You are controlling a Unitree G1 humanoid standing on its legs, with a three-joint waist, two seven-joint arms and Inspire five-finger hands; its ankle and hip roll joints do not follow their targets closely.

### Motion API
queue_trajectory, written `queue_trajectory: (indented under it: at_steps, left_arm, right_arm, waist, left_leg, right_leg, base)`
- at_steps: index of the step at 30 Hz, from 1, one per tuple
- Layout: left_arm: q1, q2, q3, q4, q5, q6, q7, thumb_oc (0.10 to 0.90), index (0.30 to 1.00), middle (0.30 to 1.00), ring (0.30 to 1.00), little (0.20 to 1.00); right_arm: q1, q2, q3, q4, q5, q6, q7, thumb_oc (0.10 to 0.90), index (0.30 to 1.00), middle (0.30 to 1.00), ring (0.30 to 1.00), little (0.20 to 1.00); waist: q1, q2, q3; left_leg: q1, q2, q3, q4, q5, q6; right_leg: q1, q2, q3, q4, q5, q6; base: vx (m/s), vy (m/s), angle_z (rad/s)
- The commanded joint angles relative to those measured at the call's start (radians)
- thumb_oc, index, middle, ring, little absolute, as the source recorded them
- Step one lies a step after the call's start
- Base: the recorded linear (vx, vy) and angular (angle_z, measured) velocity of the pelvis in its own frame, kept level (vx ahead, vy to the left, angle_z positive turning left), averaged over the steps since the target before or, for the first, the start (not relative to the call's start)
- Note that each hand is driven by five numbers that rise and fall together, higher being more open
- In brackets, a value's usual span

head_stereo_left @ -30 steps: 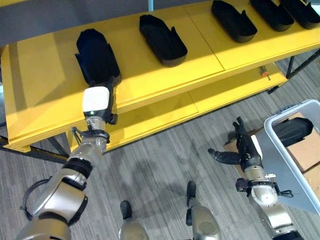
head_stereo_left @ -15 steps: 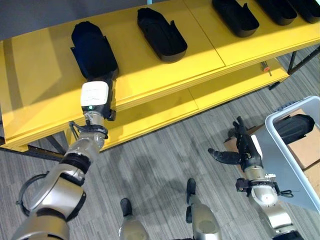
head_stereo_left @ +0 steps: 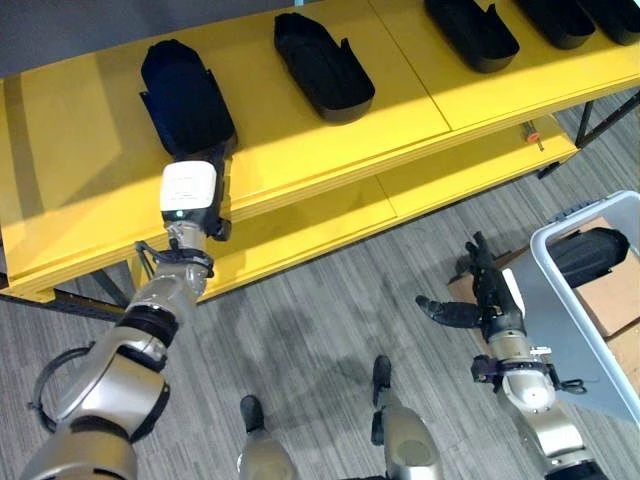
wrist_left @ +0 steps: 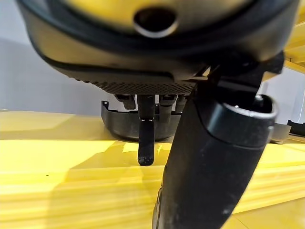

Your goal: Move parts from the plastic box to the shelf.

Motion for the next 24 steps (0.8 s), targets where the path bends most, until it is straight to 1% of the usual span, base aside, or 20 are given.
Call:
queue_trajectory:
  at_steps: [1,6,9,11,12,13,15,17,18,19,20,21,23,24]
  left_arm:
    - [-0.065,0.027,-0.002,0.026,-0.004,-0.031,-0.003,0.9,1.0,1.0,1.0,1.0]
    - [-0.022,0.036,0.02,-0.008,-0.01,-0.036,-0.006,0.9,1.0,1.0,1.0,1.0]
    - [0.012,0.038,0.041,-0.036,-0.006,-0.038,-0.007,0.9,1.0,1.0,1.0,1.0]
    - [0.083,0.032,0.081,-0.108,-0.007,-0.044,-0.008,0.9,1.0,1.0,1.0,1.0]
    - [0.143,0.028,0.116,-0.172,0.001,-0.05,-0.009,0.9,1.0,1.0,1.0,1.0]
    - [0.148,0.028,0.119,-0.176,0.002,-0.049,-0.011,0.9,1.0,1.0,1.0,1.0]
    - [0.204,0.017,0.148,-0.208,0.005,-0.053,-0.014,0.9,1.0,1.0,1.0,1.0]
    - [0.304,-0.002,0.2,-0.295,0.018,-0.063,-0.023,0.9,1.0,1.0,1.0,1.0]
    - [0.308,-0.002,0.203,-0.299,0.019,-0.062,-0.024,0.9,1.0,1.0,1.0,1.0]
    - [0.379,-0.024,0.235,-0.354,0.023,-0.072,-0.033,0.9,1.0,1.0,1.0,1.0]
    - [0.412,-0.025,0.254,-0.383,0.025,-0.074,-0.038,0.9,1.0,1.0,1.0,1.0]
    - [0.448,-0.036,0.274,-0.406,0.016,-0.08,-0.04,0.9,1.0,1.0,1.0,1.0]
    - [0.506,-0.043,0.304,-0.453,0.02,-0.09,-0.052,0.9,1.0,1.0,1.0,1.0]
    - [0.526,-0.044,0.313,-0.471,0.022,-0.093,-0.054,0.9,1.0,1.0,1.0,1.0]
  right_arm:
    - [-0.107,-0.06,-0.046,-0.076,0.008,-0.112,-0.024,0.9,1.0,1.0,1.0,1.0]
    - [-0.117,-0.059,-0.042,-0.066,0.003,-0.109,-0.023,0.9,1.0,1.0,1.0,1.0]
    - [-0.116,-0.058,-0.045,-0.062,-0.001,-0.106,-0.022,0.9,1.0,1.0,1.0,1.0]
    - [-0.106,-0.054,-0.06,-0.059,-0.006,-0.103,-0.025,0.9,1.0,1.0,1.0,1.0]
    - [-0.094,-0.052,-0.072,-0.059,-0.011,-0.099,-0.026,0.9,1.0,1.0,1.0,1.0]
    - [-0.093,-0.053,-0.071,-0.059,-0.011,-0.099,-0.026,0.9,1.0,1.0,1.0,1.0]
    - [-0.086,-0.048,-0.082,-0.059,-0.015,-0.095,-0.028,0.9,1.0,1.0,1.0,1.0]
    - [-0.069,-0.044,-0.106,-0.061,-0.021,-0.091,-0.029,0.9,1.0,1.0,1.0,1.0]
    - [-0.067,-0.045,-0.104,-0.062,-0.022,-0.091,-0.029,0.9,1.0,1.0,1.0,1.0]
    - [-0.058,-0.038,-0.123,-0.061,-0.027,-0.088,-0.031,0.9,1.0,1.0,1.0,1.0]
    - [-0.052,-0.038,-0.13,-0.062,-0.029,-0.086,-0.032,0.9,1.0,1.0,1.0,1.0]
    - [-0.049,-0.034,-0.138,-0.065,-0.033,-0.084,-0.034,0.9,1.0,1.0,1.0,1.0]
    - [-0.037,-0.031,-0.149,-0.07,-0.037,-0.081,-0.033,0.9,1.0,1.0,1.0,1.0]
    - [-0.033,-0.033,-0.156,-0.071,-0.039,-0.08,-0.032,0.9,1.0,1.0,1.0,1.0]
  waist:
    - [-0.005,-0.009,-0.024]
    - [0.004,0.015,-0.05]
    - [0.006,0.02,-0.059]
    - [0.014,0.032,-0.073]
    - [0.019,0.039,-0.084]
    - [0.018,0.04,-0.084]
    - [0.021,0.046,-0.093]
    - [0.028,0.056,-0.106]
    - [0.027,0.057,-0.107]
    - [0.032,0.062,-0.117]
    - [0.033,0.066,-0.123]
    - [0.038,0.067,-0.125]
    - [0.041,0.074,-0.133]
    - [0.042,0.074,-0.134]
  left_leg:
    - [0.061,-0.013,0.045,-0.006,-0.059,0.018]
    - [0.074,-0.02,0.042,-0.006,-0.065,0.018]
    - [0.081,-0.022,0.04,-0.006,-0.069,0.019]
    - [0.091,-0.025,0.037,-0.006,-0.072,0.018]
    - [0.098,-0.026,0.033,-0.006,-0.074,0.018]
    - [0.099,-0.026,0.033,-0.006,-0.074,0.018]
    - [0.106,-0.026,0.032,-0.006,-0.076,0.017]
    - [0.117,-0.027,0.029,-0.006,-0.078,0.016]
    - [0.117,-0.027,0.029,-0.006,-0.078,0.015]
    - [0.118,-0.03,0.027,-0.006,-0.069,0.016]
    - [0.124,-0.028,0.026,-0.006,-0.077,0.014]
    - [0.123,-0.029,0.024,-0.006,-0.069,0.014]
    - [0.131,-0.026,0.022,-0.006,-0.075,0.011]
    - [0.129,-0.027,0.021,-0.006,-0.068,0.012]
  right_leg:
    - [-0.054,-0.08,-0.035,0.154,-0.068,0.02]
    - [-0.03,-0.084,-0.041,0.154,-0.074,0.019]
    - [-0.019,-0.085,-0.043,0.153,-0.076,0.019]
    - [-0.004,-0.088,-0.047,0.155,-0.08,0.018]
    - [0.01,-0.088,-0.051,0.154,-0.084,0.016]
    - [0.011,-0.088,-0.051,0.154,-0.084,0.016]
    - [0.022,-0.089,-0.054,0.152,-0.086,0.015]
    - [0.041,-0.088,-0.059,0.147,-0.088,0.014]
    - [0.042,-0.088,-0.059,0.147,-0.088,0.014]
    - [0.05,-0.09,-0.065,0.14,-0.082,0.01]
    - [0.058,-0.089,-0.067,0.138,-0.089,0.012]
    - [0.061,-0.089,-0.07,0.137,-0.084,0.009]
    - [0.076,-0.088,-0.075,0.136,-0.092,0.01]
    - [0.075,-0.09,-0.076,0.136,-0.086,0.007]
  base:
    - [0.0,0.015,-0.04]
    - [0.0,0.006,-0.02]
    - [0.0,0.0,0.0]
    - [0.02,-0.001,0.01]
    - [0.0,0.0,0.0]
    - [0.0,0.0,0.0]
    - [0.0,0.0,0.0]
    - [0.0,0.0,0.0]
    - [0.0,0.0,0.0]
    - [0.0,0.0,0.0]
    - [0.0,0.0,0.0]
    - [0.0,0.0,0.0]
    - [-0.01,-0.018,0.06]
    - [-0.01,-0.02,0.1]
